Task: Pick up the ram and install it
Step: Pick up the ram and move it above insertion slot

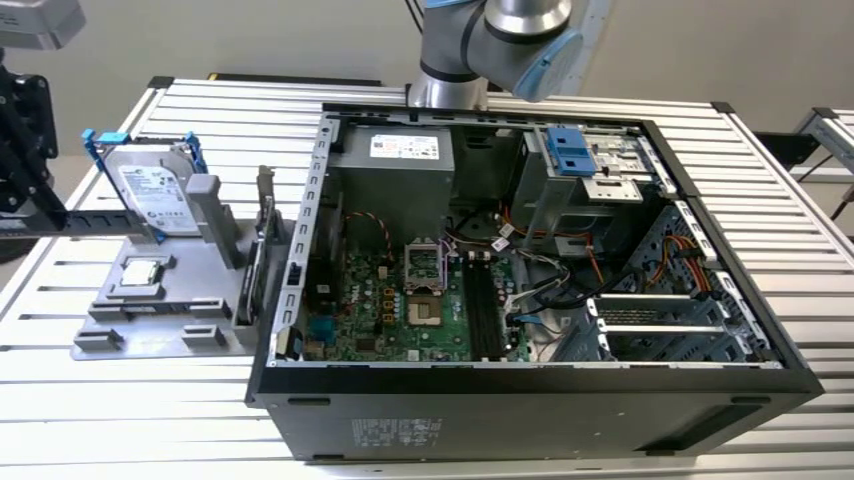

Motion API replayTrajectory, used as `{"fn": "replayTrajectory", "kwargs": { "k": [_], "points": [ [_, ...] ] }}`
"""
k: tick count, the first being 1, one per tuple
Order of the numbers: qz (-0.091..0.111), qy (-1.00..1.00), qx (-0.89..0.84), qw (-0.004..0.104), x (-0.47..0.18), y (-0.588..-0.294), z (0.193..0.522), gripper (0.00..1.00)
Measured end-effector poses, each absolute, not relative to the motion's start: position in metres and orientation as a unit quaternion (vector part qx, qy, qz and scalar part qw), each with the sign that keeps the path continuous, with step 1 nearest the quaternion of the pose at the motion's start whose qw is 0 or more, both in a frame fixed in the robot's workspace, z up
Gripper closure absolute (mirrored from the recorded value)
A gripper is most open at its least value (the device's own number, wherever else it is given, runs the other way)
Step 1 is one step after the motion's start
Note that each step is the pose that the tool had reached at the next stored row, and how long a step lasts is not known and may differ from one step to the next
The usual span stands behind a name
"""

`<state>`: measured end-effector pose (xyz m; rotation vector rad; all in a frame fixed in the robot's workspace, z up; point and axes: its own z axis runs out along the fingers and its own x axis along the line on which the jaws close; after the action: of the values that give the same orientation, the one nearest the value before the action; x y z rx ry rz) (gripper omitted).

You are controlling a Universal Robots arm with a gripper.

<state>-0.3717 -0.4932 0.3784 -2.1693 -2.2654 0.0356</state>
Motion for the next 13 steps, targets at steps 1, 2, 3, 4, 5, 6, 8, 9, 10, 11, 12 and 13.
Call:
{"fn": "replayTrajectory", "kwargs": {
  "k": [1, 2, 3, 4, 5, 6, 8, 9, 10, 11, 12, 13],
  "points": [
    [0.011, -0.722, -0.692, 0.002, -0.3717, -0.4932, 0.3792, 1.00],
    [0.011, -0.722, -0.692, 0.002, -0.3717, -0.4932, 0.3800, 1.00],
    [0.011, -0.722, -0.692, 0.002, -0.3718, -0.4932, 0.3809, 1.00],
    [0.011, -0.722, -0.692, 0.002, -0.3717, -0.4932, 0.3815, 1.00],
    [0.011, -0.722, -0.692, 0.002, -0.3717, -0.4932, 0.3822, 1.00],
    [0.011, -0.722, -0.692, 0.002, -0.3718, -0.4932, 0.3830, 1.00],
    [0.011, -0.722, -0.692, 0.002, -0.3717, -0.4932, 0.3846, 1.00],
    [0.011, -0.722, -0.692, 0.002, -0.3718, -0.4931, 0.3852, 1.00],
    [0.011, -0.722, -0.692, 0.002, -0.3718, -0.4932, 0.3859, 1.00],
    [0.011, -0.722, -0.692, 0.002, -0.3718, -0.4932, 0.3866, 1.00],
    [0.011, -0.722, -0.692, 0.002, -0.3717, -0.4932, 0.3873, 1.00],
    [0.011, -0.722, -0.692, 0.002, -0.3717, -0.4932, 0.3879, 1.00]
  ]
}}
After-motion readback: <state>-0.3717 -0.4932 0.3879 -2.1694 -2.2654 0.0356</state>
